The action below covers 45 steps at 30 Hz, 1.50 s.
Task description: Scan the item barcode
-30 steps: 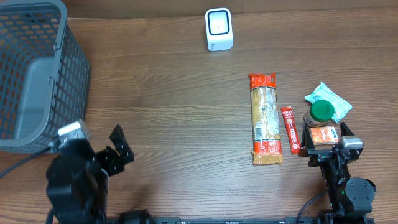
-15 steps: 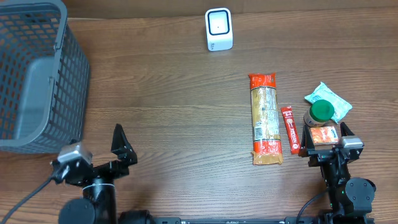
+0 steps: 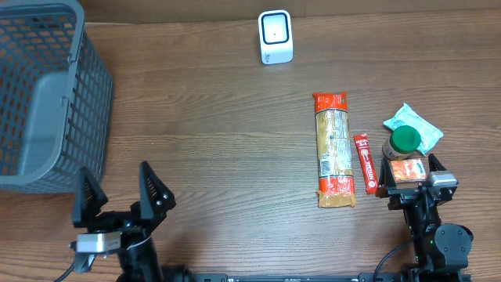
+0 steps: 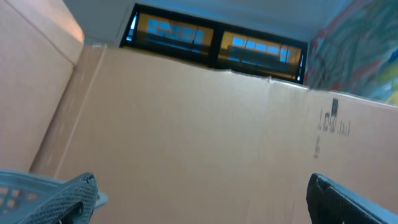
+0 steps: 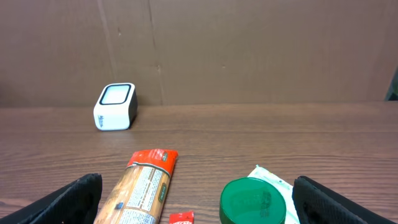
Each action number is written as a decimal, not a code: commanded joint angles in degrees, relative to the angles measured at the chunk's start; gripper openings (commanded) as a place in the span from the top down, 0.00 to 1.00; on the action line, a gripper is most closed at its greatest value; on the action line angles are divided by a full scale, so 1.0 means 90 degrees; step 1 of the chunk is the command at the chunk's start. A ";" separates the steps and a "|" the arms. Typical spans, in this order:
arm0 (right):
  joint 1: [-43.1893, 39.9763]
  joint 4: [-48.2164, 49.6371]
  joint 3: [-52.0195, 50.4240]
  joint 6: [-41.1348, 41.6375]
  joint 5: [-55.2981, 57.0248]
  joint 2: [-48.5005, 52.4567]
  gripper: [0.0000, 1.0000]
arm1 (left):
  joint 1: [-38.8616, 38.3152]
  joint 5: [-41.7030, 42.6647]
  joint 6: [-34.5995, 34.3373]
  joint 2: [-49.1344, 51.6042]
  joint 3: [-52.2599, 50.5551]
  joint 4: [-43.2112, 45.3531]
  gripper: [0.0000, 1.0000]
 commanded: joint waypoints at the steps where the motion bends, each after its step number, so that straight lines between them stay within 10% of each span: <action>1: -0.0022 0.0036 -0.0068 -0.0029 -0.0036 -0.0058 0.00 | -0.0083 0.0129 -0.0083 -0.0073 -0.0517 0.0197 0.00; 11: -0.0022 0.0036 -0.0068 -0.0029 -0.0036 -0.0058 0.00 | -0.0080 0.0155 -0.0204 -0.0073 -0.1654 0.0182 0.00; 25: -0.0022 0.0036 -0.0068 -0.0029 -0.0036 -0.0058 0.00 | -0.0080 0.0143 -0.0175 -0.0073 -0.1649 -0.2934 0.00; 37: -0.0022 0.0036 -0.0068 -0.0029 -0.0039 -0.0058 0.00 | -0.0083 0.0265 0.2319 -0.0073 -0.1649 -0.2990 0.00; 45: -0.0022 0.0036 -0.0068 -0.0029 -0.0036 -0.0058 0.00 | -0.0083 0.0316 0.2463 -0.0073 -0.1649 -0.2990 0.00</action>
